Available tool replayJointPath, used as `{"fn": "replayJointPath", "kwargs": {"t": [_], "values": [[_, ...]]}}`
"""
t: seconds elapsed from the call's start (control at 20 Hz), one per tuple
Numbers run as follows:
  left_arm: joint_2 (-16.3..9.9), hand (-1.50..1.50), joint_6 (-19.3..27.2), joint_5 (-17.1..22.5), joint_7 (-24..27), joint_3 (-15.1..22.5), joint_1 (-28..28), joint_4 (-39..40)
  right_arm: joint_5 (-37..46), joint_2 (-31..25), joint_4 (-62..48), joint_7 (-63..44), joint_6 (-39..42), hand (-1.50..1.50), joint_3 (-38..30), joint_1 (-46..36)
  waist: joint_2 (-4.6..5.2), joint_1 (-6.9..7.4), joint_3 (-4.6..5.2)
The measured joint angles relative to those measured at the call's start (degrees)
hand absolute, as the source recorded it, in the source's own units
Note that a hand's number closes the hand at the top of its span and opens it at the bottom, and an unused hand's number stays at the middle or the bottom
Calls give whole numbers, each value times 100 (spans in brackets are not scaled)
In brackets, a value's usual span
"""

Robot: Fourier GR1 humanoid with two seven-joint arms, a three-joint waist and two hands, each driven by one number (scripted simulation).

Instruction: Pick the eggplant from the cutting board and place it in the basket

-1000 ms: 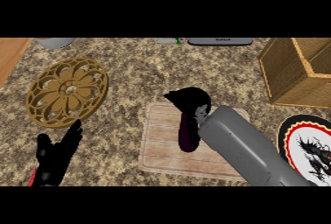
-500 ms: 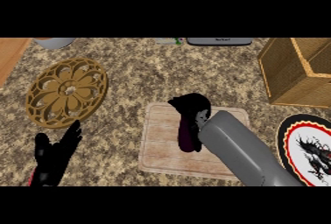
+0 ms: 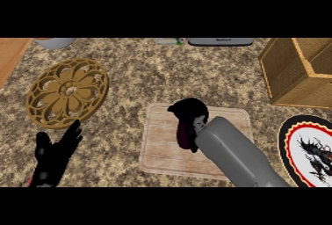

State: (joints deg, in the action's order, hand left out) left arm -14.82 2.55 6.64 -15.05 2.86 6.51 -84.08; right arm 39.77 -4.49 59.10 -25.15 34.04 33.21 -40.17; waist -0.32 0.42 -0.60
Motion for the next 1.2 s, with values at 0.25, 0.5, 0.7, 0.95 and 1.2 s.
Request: {"fn": "replayJointPath", "kwargs": {"t": [0.25, 0.5, 0.7, 0.95, 1.2], "values": [[-31, 0, -121, 29, 45, -127, -69, 144, 438, -166, -134, 711, -303, 150, 189, -47, -18, 9, -3], [41, 0, -138, 0, 117, -143, 55, 10, 772, -243, -148, 1085, -413, 150, 250, -37, -19, 2, 8], [130, 0, -72, -99, 108, -96, 99, -33, 999, -169, -60, 821, -803, 150, 114, 202, -51, -30, 10], [134, 0, -21, -122, 100, -146, 201, -59, 1210, -302, 542, 8, -1617, 150, -231, 887, -92, -142, 9], [114, 0, -103, -76, 151, -213, 217, -37, 1543, -508, 1598, -596, -2236, 150, -344, 1551, -69, -170, 2]]}}
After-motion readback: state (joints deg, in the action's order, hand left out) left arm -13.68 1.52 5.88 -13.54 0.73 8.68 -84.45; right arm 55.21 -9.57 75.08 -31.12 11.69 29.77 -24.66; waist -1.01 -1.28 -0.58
